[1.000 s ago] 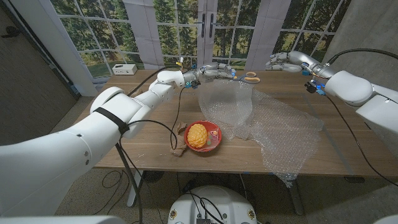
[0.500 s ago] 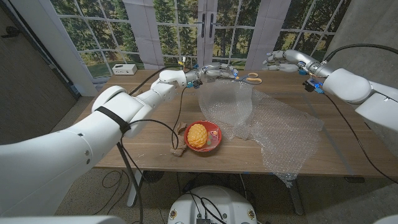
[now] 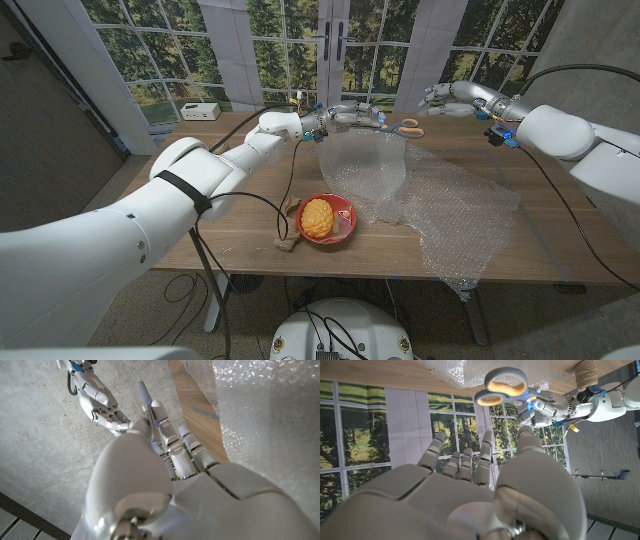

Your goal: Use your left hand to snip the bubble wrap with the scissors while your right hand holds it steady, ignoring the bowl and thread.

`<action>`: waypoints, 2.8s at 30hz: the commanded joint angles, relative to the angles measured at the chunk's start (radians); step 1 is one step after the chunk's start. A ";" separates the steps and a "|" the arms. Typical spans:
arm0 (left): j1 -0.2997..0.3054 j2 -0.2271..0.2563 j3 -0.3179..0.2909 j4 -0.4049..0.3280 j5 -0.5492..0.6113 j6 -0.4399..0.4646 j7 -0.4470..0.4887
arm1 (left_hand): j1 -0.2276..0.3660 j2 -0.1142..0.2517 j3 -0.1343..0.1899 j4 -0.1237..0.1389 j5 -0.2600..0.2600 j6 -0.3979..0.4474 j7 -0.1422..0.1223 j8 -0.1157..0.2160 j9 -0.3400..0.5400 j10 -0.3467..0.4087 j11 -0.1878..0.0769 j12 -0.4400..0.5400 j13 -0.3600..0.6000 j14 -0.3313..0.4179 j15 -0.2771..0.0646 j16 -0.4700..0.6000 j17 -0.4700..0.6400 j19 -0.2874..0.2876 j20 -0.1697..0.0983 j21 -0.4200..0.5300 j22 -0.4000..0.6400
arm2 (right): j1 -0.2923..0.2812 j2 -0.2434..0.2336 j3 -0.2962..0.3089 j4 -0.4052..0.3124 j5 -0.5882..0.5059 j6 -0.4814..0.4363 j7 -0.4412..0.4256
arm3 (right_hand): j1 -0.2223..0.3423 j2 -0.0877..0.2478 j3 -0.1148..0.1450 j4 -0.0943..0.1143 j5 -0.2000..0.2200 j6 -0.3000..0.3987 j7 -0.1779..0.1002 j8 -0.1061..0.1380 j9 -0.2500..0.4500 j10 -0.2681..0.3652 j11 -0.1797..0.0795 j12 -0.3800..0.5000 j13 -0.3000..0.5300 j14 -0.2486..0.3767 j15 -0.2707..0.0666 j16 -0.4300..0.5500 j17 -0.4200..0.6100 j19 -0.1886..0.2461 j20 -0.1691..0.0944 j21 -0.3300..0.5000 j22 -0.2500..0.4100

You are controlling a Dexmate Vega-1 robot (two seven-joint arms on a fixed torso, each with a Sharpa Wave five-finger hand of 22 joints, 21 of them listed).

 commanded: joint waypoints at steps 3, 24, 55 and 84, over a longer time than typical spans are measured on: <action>-0.004 -0.006 0.003 0.002 0.002 -0.002 0.005 | 0.014 -0.001 -0.004 0.001 0.008 0.005 -0.007 -0.002 -0.001 0.005 -0.003 -0.004 0.002 -0.001 -0.072 -0.006 0.007 0.001 -0.061 -0.004 0.004 | 0.056 -0.025 -0.053 -0.034 -0.030 -0.084 0.041 | 0.024 0.005 0.018 -0.002 0.008 0.025 0.015 0.011 0.008 0.006 0.001 0.002 0.003 -0.001 0.009 0.000 0.003 0.004 0.004 -0.001 0.003; -0.015 -0.020 0.013 0.007 0.008 0.060 0.047 | 0.017 -0.002 -0.007 0.000 0.009 0.013 -0.012 0.000 -0.004 0.009 -0.003 -0.008 0.007 0.004 -0.072 -0.010 0.012 0.006 -0.060 -0.006 0.005 | 0.105 -0.020 -0.104 0.002 -0.032 -0.060 0.078 | 0.046 -0.006 0.023 0.000 0.008 -0.037 0.019 -0.013 0.030 -0.050 0.001 -0.011 0.003 -0.026 0.030 -0.003 0.003 -0.011 0.005 -0.005 0.002; -0.017 -0.028 0.023 0.004 0.012 0.021 0.005 | 0.019 -0.002 -0.011 0.001 0.010 0.020 -0.013 0.001 -0.011 0.012 -0.002 -0.016 0.009 0.011 -0.072 -0.020 0.011 0.009 -0.065 -0.009 0.005 | 0.155 -0.040 -0.144 0.029 -0.022 -0.065 0.151 | 0.064 -0.006 0.029 0.003 0.005 -0.036 0.022 -0.014 0.042 -0.044 -0.003 0.000 0.004 -0.043 0.030 -0.004 0.004 -0.022 0.005 -0.005 0.002; -0.012 -0.015 0.013 0.005 0.004 0.035 -0.012 | 0.022 -0.001 -0.014 0.002 0.010 0.018 -0.011 0.001 -0.013 0.016 0.001 -0.022 0.013 0.015 -0.072 -0.026 0.014 0.014 -0.062 -0.011 0.006 | 0.225 -0.046 -0.203 -0.019 -0.096 -0.144 0.208 | 0.084 -0.016 0.031 0.000 -0.001 0.012 0.048 -0.002 0.047 0.003 -0.003 0.016 0.003 -0.018 0.006 0.009 0.003 0.014 -0.023 0.007 0.001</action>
